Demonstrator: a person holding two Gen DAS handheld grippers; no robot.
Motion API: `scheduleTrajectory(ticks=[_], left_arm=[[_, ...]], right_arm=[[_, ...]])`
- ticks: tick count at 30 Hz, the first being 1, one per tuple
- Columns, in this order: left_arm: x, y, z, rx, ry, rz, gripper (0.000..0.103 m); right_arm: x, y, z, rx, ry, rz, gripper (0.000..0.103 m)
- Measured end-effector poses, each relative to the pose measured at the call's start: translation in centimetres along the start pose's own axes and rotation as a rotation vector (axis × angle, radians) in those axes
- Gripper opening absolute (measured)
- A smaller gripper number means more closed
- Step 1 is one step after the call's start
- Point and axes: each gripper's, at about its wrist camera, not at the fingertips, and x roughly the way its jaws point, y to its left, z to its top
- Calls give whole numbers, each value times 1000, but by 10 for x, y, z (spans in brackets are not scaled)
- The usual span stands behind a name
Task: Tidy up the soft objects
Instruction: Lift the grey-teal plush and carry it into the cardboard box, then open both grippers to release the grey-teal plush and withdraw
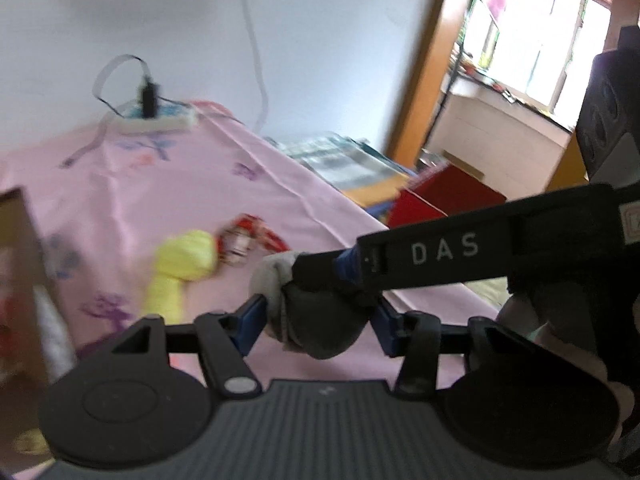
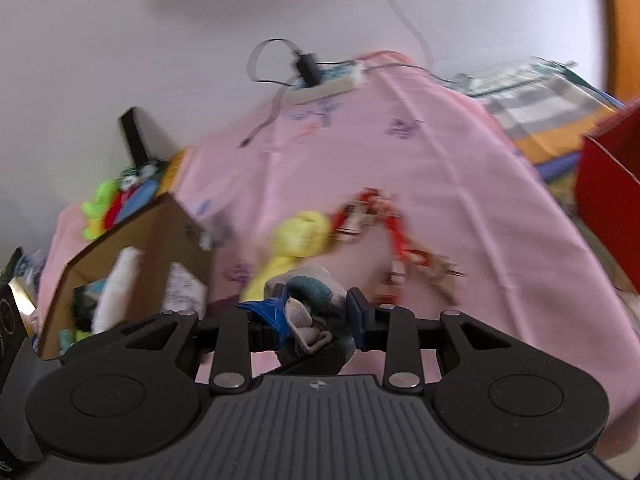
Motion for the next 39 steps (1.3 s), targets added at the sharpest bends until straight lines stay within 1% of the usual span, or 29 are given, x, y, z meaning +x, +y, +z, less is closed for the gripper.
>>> scheduleTrajectory(ticks=[10, 13, 16, 20, 24, 29, 35, 39], left_arm=[[-79, 55, 12, -66, -176, 150, 46], [-92, 72, 14, -79, -213, 196, 46], [-101, 91, 15, -96, -227, 236, 46], [-101, 117, 15, -102, -217, 277, 46], [-88, 141, 21, -85, -185, 303, 46], [-73, 165, 28, -66, -143, 311, 46], [-50, 189, 25, -97, -60, 328, 48], [-42, 196, 20, -119, -32, 331, 49]], right_arm=[[12, 87, 20, -110, -42, 162, 15], [22, 108, 26, -134, -50, 198, 15], [39, 125, 30, -135, -38, 232, 15], [61, 144, 31, -157, -41, 249, 15], [81, 154, 33, -172, -56, 246, 16], [103, 162, 36, -200, -84, 215, 16], [135, 163, 31, -205, -51, 185, 17], [143, 163, 24, -219, -57, 169, 18]])
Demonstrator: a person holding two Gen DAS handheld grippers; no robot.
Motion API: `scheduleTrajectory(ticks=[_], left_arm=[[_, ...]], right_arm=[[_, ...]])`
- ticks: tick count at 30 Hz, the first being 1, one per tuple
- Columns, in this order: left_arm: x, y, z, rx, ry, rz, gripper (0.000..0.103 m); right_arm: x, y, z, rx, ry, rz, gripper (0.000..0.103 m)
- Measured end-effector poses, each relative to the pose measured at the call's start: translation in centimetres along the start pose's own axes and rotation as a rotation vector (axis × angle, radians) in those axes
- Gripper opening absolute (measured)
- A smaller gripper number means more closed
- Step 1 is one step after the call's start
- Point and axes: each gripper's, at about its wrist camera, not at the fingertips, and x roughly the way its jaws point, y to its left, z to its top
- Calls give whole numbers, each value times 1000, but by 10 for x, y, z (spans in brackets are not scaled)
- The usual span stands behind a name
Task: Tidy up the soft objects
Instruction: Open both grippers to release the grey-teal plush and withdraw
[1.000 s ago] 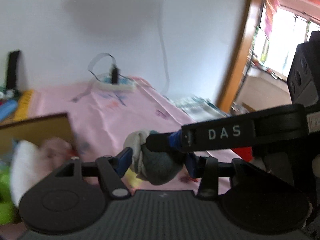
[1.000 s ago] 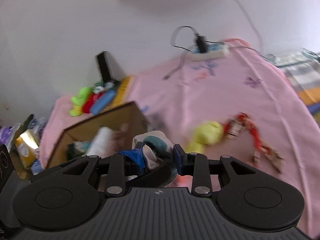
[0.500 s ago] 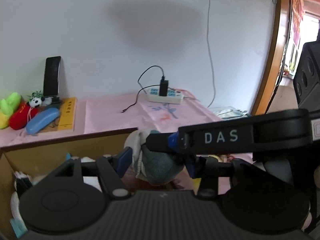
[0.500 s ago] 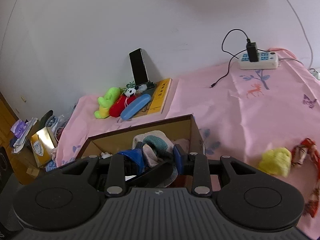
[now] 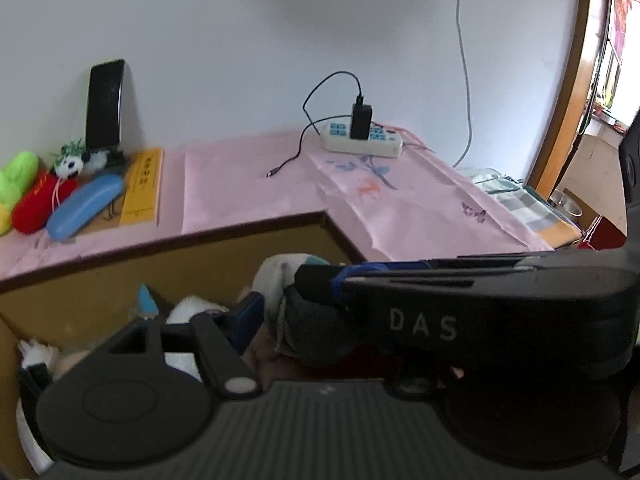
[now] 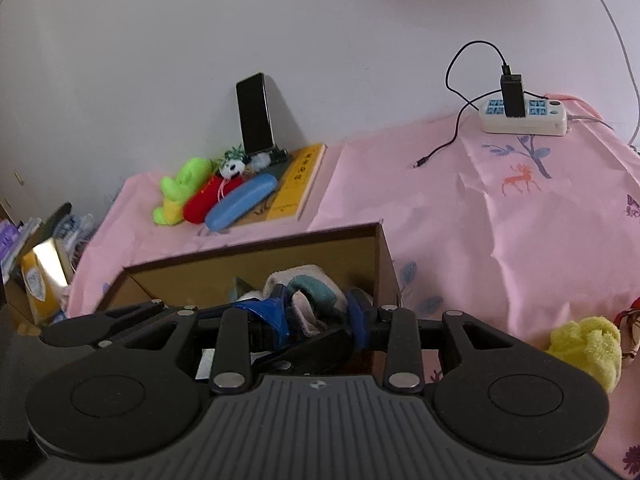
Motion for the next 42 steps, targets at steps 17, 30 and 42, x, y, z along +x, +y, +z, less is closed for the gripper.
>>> scheduleTrajectory(ticks=[17, 30, 42], left_arm=[[14, 3, 1, -33, 74, 24, 68], [15, 2, 2, -37, 77, 37, 69], [9, -3, 0, -17, 52, 100, 71]], right_arm=[[-13, -12, -9, 99, -34, 40, 17], [-31, -19, -14, 191, -57, 54, 16], [-64, -22, -21, 168, -88, -27, 17]])
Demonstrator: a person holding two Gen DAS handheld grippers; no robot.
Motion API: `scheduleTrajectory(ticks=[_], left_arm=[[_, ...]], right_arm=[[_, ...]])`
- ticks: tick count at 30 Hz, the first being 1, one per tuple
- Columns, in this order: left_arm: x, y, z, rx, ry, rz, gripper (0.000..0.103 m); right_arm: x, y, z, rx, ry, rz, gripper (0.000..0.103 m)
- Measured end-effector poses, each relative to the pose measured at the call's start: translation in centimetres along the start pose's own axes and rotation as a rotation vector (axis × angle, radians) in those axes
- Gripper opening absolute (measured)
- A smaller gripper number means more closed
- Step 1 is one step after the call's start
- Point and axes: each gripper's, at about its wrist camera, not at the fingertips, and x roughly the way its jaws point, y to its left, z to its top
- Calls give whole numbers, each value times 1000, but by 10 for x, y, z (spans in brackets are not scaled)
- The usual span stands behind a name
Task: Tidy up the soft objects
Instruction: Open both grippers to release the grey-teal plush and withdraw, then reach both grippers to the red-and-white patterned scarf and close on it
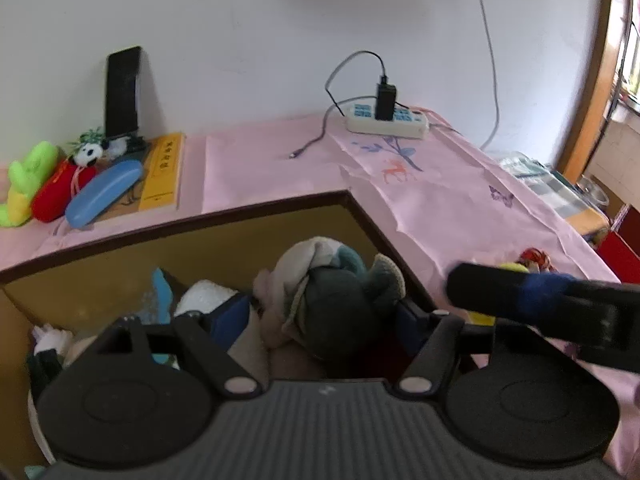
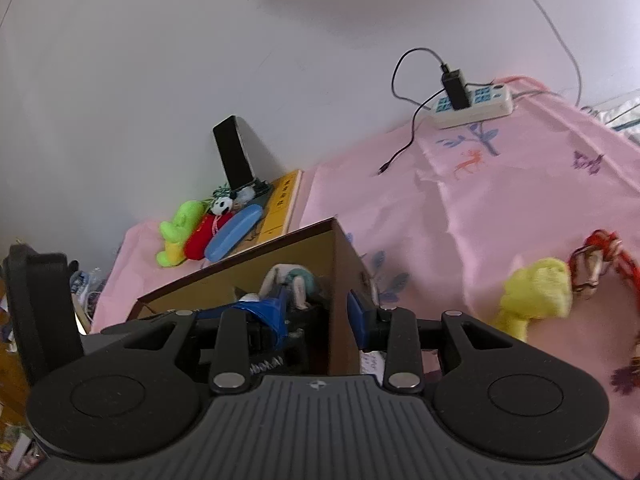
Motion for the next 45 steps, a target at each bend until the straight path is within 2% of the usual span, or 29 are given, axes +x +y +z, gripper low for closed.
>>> scheduleTrajectory(ticks=[3, 7, 13, 17, 29, 35, 45], left_arm=[[-11, -3, -4, -1, -39, 23, 71], [-28, -7, -17, -32, -58, -11, 71], [-56, -33, -36, 25, -95, 35, 71], [-68, -45, -43, 21, -102, 52, 71], [-100, -83, -46, 42, -151, 7, 71], [-96, -119, -45, 124, -157, -47, 71], [-50, -160, -49, 196, -61, -126, 70]], right_arm=[[-9, 0, -3, -33, -14, -33, 17], [-17, -4, -10, -55, -13, -49, 17], [-26, -13, -21, -72, -3, -65, 17], [-32, -21, -24, -61, -4, -71, 17], [-48, -62, -42, -25, 11, -142, 17], [-55, -91, -44, 8, -2, -194, 17], [-64, -145, -36, 53, -20, -260, 17]])
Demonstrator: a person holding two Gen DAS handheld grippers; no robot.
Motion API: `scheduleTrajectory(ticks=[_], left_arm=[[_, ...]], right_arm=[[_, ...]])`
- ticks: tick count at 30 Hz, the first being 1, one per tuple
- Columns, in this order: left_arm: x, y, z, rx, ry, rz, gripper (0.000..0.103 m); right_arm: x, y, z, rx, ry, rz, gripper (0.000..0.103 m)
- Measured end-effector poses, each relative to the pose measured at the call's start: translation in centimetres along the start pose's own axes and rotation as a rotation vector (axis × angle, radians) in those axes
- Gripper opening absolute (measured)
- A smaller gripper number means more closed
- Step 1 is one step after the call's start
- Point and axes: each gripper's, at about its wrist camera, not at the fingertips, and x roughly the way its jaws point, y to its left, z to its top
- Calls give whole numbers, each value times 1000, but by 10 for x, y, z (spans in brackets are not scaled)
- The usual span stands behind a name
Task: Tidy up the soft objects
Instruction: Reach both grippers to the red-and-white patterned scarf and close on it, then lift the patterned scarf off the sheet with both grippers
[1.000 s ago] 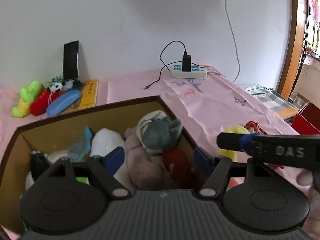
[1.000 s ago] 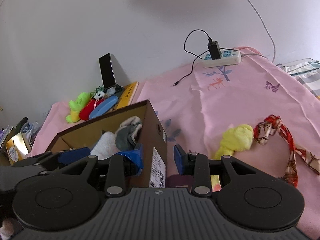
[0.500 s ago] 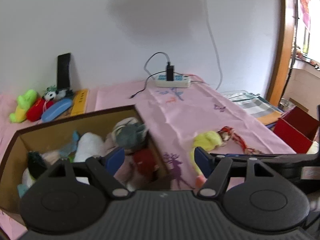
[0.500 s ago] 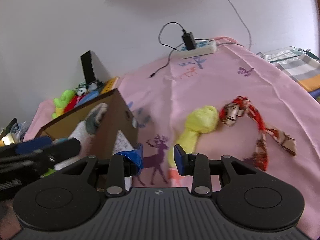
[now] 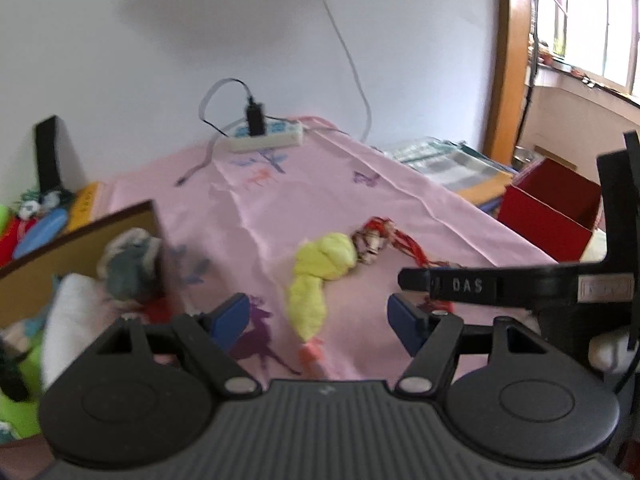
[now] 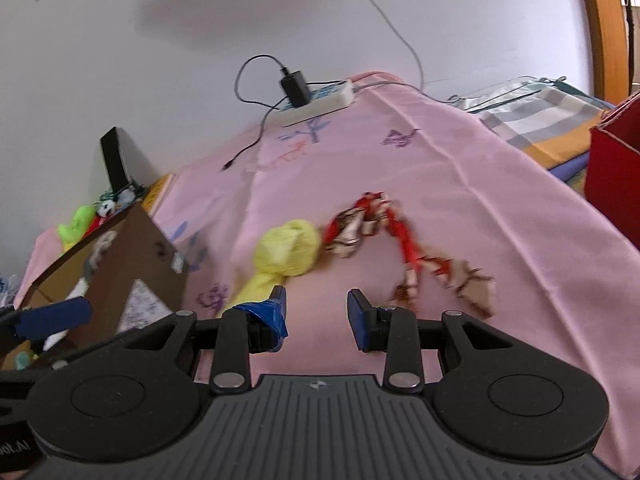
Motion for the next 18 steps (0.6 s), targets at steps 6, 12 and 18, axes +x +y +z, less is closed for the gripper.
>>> scheduleTrajectory(ticks=[6, 12, 18], left_arm=[[43, -23, 2, 32, 58, -130, 59], [95, -46, 13, 83, 95, -172, 54], [138, -50, 35, 99, 71, -158, 64]], right_arm=[[10, -23, 24, -4, 1, -16, 17], [31, -36, 46, -32, 51, -9, 17], [48, -46, 61, -27, 64, 10, 17]])
